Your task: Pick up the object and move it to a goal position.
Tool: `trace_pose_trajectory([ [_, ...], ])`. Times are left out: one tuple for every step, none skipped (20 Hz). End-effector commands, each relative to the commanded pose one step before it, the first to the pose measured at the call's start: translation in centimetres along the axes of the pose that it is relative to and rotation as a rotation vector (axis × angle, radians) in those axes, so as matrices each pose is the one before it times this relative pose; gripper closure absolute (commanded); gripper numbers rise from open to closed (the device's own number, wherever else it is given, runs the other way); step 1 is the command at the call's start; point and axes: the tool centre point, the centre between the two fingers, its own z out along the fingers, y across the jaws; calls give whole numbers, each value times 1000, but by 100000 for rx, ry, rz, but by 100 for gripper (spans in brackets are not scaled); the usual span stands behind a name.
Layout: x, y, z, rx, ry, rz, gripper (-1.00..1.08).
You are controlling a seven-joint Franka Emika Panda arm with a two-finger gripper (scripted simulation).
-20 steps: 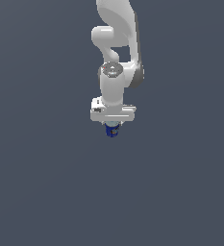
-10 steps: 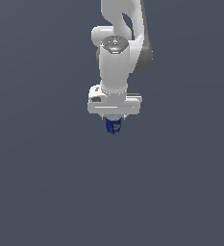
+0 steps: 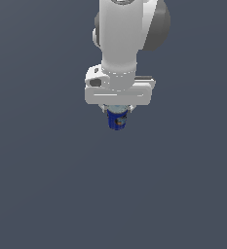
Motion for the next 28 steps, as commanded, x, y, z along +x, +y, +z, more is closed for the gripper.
trace_pose_trajectory([
  [900, -163, -2289, 13, 325, 6, 108],
  [329, -60, -756, 0, 0, 0, 108],
  [321, -58, -733, 0, 0, 0, 108],
  [314, -57, -712, 0, 0, 0, 108],
  [307, -55, -690, 0, 0, 0, 108],
  [301, -54, -670, 0, 0, 0, 108],
  [294, -52, -650, 0, 0, 0, 108],
  [288, -51, -631, 0, 0, 0, 108],
  [282, -50, -612, 0, 0, 0, 108],
  [276, -48, -594, 0, 0, 0, 108],
  [267, -46, -570, 0, 0, 0, 108],
  [249, -43, -526, 0, 0, 0, 108],
  [231, -39, -483, 0, 0, 0, 108],
  [214, -36, -443, 0, 0, 0, 108],
  [198, -33, -405, 0, 0, 0, 108],
  [182, -30, -369, 0, 0, 0, 108],
  [168, -28, -335, 0, 0, 0, 108],
  [153, -25, -303, 0, 0, 0, 108],
  [139, -22, -272, 0, 0, 0, 108],
  [126, -20, -243, 0, 0, 0, 108],
  [113, -18, -215, 0, 0, 0, 108],
  [101, -16, -188, 0, 0, 0, 108],
  [88, -13, -162, 0, 0, 0, 108],
  [76, -11, -138, 0, 0, 0, 108],
  [65, -9, -115, 0, 0, 0, 108],
  [53, -8, -92, 0, 0, 0, 108],
  [41, -6, -71, 0, 0, 0, 108],
  [29, -4, -50, 0, 0, 0, 108],
])
